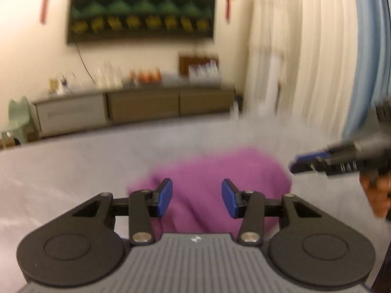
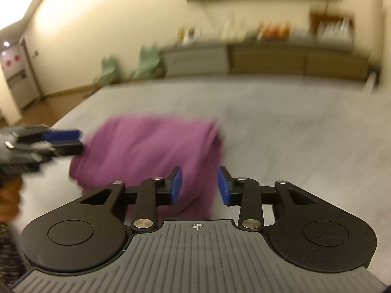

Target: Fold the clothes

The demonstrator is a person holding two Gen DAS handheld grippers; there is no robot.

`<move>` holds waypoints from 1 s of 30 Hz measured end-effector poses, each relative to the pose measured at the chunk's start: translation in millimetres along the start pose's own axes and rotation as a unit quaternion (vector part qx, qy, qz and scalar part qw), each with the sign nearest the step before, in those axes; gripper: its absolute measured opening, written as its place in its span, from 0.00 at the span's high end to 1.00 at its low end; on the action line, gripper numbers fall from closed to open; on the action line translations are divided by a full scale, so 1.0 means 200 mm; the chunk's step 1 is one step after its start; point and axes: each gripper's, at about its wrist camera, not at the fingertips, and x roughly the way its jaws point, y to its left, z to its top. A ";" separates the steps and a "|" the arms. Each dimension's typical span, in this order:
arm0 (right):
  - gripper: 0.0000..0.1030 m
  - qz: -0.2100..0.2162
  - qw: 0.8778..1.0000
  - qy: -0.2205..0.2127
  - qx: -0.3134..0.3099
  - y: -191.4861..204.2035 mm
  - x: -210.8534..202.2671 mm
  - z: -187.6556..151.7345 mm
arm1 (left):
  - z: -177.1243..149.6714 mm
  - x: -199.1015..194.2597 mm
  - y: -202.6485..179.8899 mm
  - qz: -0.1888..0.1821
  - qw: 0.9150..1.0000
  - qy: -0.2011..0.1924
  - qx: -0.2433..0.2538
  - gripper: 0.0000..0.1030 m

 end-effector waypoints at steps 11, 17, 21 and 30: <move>0.66 0.027 0.988 0.073 -0.135 0.05 0.65 0.17 | -0.11 0.54 0.17 0.038 0.992 0.109 -0.055 0.62; 0.62 0.064 0.993 0.079 -0.063 -0.09 0.69 0.14 | -0.20 0.52 0.11 0.062 0.996 0.054 -0.027 0.62; 0.56 0.063 0.994 0.076 -0.040 -0.09 0.60 0.18 | -0.13 0.32 0.04 0.052 0.998 0.029 -0.025 0.62; 0.45 0.052 0.991 0.001 -0.122 0.10 0.07 0.09 | -0.26 0.06 -0.17 0.080 0.995 0.063 -0.006 0.62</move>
